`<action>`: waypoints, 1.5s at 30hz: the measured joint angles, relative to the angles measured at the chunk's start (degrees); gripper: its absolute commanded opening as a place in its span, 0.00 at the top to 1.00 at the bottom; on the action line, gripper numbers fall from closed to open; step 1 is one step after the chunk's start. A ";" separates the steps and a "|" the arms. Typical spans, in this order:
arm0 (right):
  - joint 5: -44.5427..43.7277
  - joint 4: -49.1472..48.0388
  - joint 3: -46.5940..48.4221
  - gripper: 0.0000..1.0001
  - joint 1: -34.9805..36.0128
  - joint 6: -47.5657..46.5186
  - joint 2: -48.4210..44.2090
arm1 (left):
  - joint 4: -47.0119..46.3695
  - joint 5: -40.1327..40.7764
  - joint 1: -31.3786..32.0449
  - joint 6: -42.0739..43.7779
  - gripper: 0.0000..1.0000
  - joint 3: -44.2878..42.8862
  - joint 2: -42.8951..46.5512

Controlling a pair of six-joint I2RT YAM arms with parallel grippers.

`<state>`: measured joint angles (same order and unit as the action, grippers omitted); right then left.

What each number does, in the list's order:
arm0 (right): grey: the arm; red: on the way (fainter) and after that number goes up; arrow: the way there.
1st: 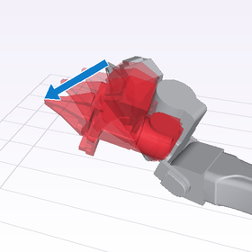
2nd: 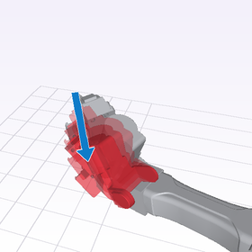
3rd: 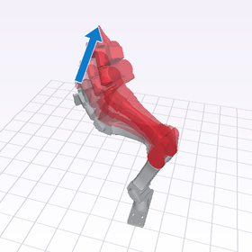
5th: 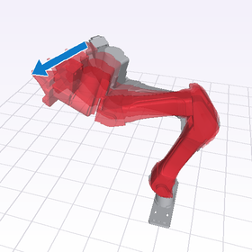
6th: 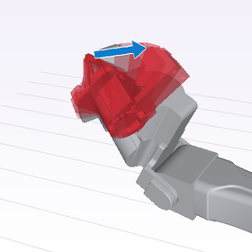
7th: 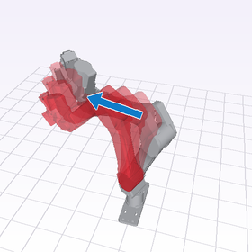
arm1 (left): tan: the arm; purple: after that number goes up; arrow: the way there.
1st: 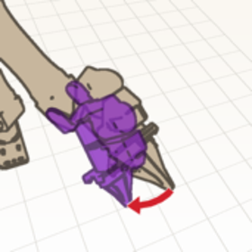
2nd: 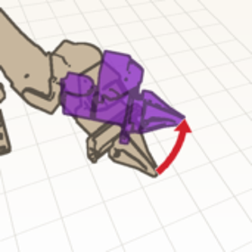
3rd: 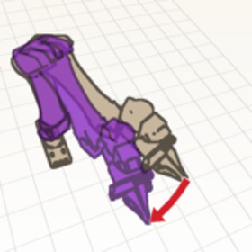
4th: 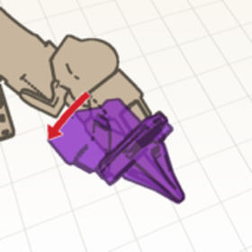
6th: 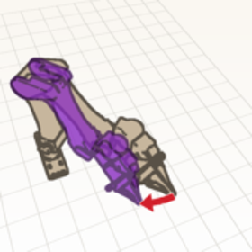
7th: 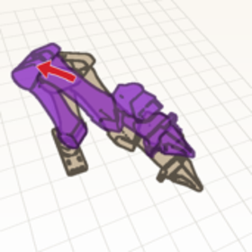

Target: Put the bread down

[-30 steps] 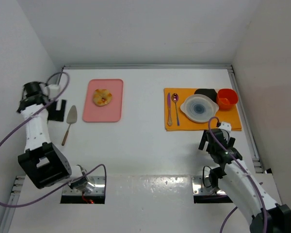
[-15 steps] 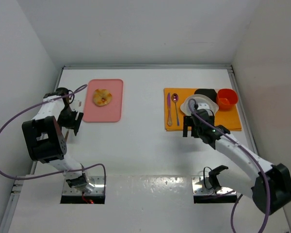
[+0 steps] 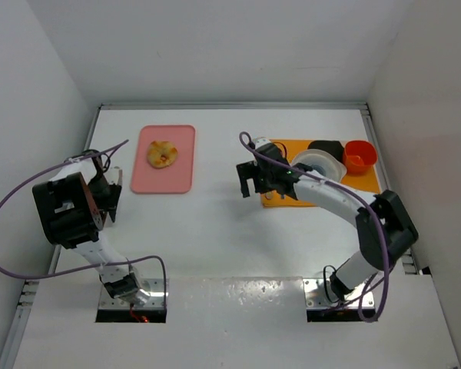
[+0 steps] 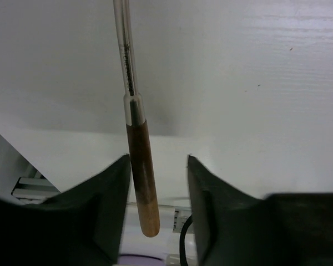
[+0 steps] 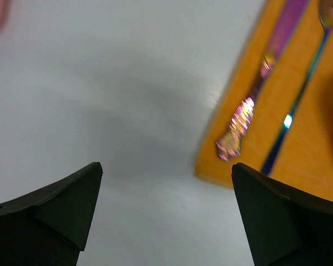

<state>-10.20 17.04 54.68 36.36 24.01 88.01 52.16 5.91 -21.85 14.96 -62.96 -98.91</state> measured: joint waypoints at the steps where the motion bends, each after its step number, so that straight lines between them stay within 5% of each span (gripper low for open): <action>1: 0.96 -1.14 2.36 0.01 0.28 -0.04 1.95 | -0.17 -0.15 0.00 -0.04 0.58 0.00 -0.04; 10: 7.23 -6.60 17.25 0.17 0.66 3.91 17.20 | -1.01 -2.01 -1.03 1.11 0.82 -0.20 -0.09; 13: 8.35 -8.50 20.96 0.23 0.68 7.15 22.91 | -1.05 -2.69 -1.38 1.51 1.00 -0.20 -0.11; 25: 8.39 -12.59 48.02 0.43 4.33 17.90 50.14 | -0.09 -0.13 -3.08 6.10 1.00 -7.06 -0.28; 32: 4.13 -10.60 57.40 0.63 6.71 18.75 56.22 | -2.84 1.53 1.25 13.57 1.00 -20.94 -0.31; 39: 0.09 -8.61 61.11 0.99 8.44 18.45 58.53 | -6.08 6.08 9.29 22.01 1.00 -26.36 -7.15; 45: -3.19 -9.31 59.19 1.00 8.85 19.98 57.59 | -8.98 14.75 12.09 28.11 1.00 -26.25 -14.38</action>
<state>-13.39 7.73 113.86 45.21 43.99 145.60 43.18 20.67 -9.76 43.07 -89.21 -113.30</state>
